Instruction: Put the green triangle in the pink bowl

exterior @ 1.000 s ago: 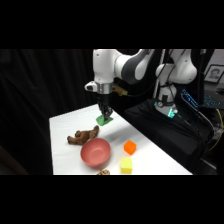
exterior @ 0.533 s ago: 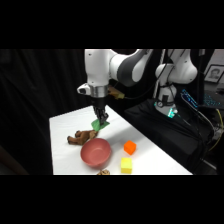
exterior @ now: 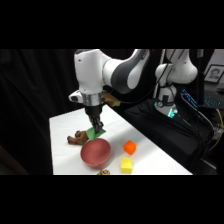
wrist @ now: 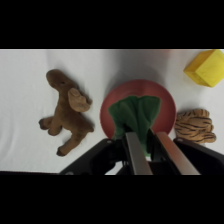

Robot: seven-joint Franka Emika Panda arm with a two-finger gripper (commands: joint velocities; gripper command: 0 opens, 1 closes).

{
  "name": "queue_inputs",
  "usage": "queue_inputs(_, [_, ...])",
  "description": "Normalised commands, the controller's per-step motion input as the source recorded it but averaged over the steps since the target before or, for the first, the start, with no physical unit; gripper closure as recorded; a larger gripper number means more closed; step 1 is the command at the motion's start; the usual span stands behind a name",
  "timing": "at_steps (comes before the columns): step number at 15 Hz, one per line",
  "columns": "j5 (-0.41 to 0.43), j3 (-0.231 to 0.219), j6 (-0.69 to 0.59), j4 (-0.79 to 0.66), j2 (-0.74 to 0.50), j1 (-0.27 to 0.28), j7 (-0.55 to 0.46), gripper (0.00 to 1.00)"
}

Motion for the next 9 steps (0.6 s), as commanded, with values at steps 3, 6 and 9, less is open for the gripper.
queue_inputs(3, [0.102,0.013,-0.05,0.31,0.25,0.047,0.07,0.93])
queue_inputs(6, [0.127,0.017,0.03,0.24,0.21,0.026,0.04,0.93])
queue_inputs(9, [0.164,0.033,0.15,0.18,0.2,-0.005,0.01,0.93])
